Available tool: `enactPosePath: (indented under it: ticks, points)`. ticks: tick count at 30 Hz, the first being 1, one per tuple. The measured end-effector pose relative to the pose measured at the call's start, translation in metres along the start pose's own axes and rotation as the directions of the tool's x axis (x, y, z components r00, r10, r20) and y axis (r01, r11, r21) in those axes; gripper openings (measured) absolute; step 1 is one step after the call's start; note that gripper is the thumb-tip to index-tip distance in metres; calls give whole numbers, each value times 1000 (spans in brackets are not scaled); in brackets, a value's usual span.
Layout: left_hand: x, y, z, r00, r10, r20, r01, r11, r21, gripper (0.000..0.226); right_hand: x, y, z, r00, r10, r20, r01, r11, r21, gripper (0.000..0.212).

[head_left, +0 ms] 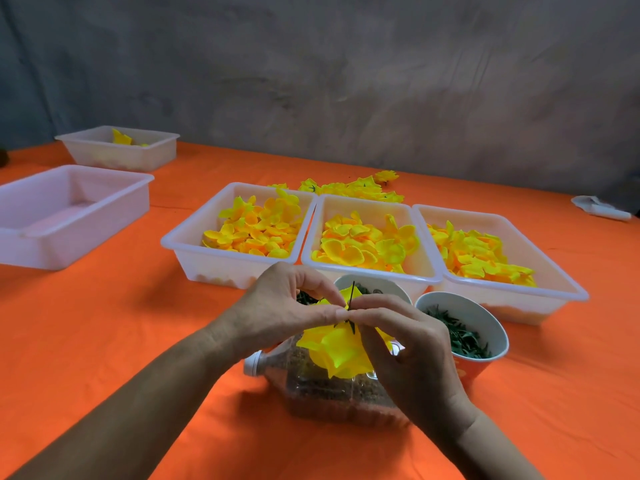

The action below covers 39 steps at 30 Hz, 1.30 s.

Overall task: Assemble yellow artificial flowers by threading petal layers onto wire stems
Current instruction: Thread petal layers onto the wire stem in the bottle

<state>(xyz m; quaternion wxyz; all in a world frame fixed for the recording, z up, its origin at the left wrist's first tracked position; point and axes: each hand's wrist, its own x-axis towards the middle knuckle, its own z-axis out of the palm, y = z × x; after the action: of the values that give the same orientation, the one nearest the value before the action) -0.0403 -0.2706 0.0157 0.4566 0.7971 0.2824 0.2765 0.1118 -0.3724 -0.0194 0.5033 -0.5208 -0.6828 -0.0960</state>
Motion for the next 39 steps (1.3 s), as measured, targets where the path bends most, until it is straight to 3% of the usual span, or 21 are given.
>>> enactPosePath:
  ticks: [8,15,24,32,39]
  points:
    - [-1,-1,3,996,70,-56,-65,995,73,10,7,-7,-5,957,289,30,-290,955,55,8]
    - [1,2,4,990,116,-84,-104,985,137,17,17,-5,-8,881,433,190,-448,893,43,6]
    - [4,6,3,987,156,-34,-144,963,230,11,26,-1,-11,849,454,270,-470,883,-9,3]
    - [2,5,8,973,224,-48,-200,934,297,7,23,1,-7,865,437,246,-447,894,-15,4]
    - [4,5,11,980,200,2,-183,893,411,4,22,0,-6,839,458,293,-470,882,-32,5]
